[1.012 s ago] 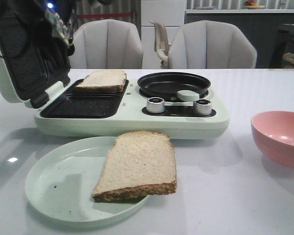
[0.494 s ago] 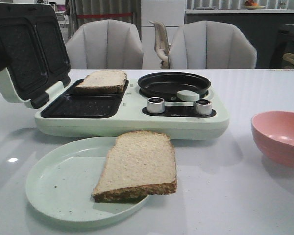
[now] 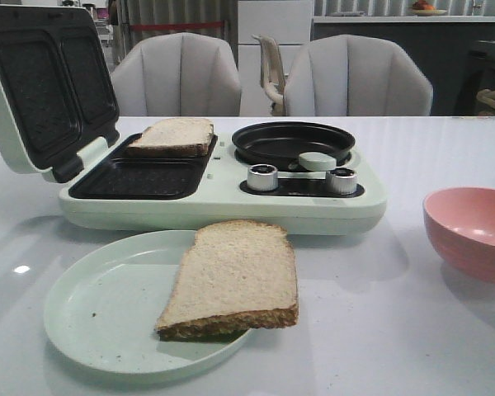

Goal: Make breakfast with bread and shrimp
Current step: 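Grasp the second bread slice on the plate with the right gripper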

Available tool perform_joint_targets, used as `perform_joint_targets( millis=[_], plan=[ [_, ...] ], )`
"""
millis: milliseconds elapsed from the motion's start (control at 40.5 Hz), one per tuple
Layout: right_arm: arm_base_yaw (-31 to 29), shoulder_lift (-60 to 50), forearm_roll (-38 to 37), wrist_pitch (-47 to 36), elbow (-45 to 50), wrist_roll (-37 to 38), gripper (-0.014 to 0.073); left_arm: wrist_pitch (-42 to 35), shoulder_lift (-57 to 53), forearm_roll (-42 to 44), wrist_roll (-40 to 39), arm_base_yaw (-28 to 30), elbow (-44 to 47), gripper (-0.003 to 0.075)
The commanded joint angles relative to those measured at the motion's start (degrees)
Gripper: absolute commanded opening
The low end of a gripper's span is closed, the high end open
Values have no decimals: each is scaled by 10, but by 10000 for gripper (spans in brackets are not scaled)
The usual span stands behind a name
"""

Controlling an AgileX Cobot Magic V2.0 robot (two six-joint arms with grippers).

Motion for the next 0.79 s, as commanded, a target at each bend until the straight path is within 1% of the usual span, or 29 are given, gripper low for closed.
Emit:
perform_joint_targets(
  millis=[0, 74, 222, 321, 420, 592, 765],
  plan=[
    [24, 35, 58, 7, -17, -18, 505, -44, -2, 2, 1, -5, -14, 530],
    [53, 73, 83, 15, -17, -34, 505, -48, -2, 3, 1, -5, -14, 530],
    [127, 162, 142, -15, -20, -47, 505, -62, -2, 3, 1, -5, -14, 531],
    [166, 216, 162, -42, -29, -47, 505, -66, -2, 3, 1, -5, -14, 531],
    [197, 272, 174, -51, -53, -47, 505, -66, -2, 3, 1, -5, -14, 530],
    [224, 357, 178, -44, -112, -47, 505, -66, -2, 3, 1, -5, -14, 530],
    [227, 427, 183, -11, -182, -48, 505, -66, -2, 3, 1, -5, -14, 530]
  ],
)
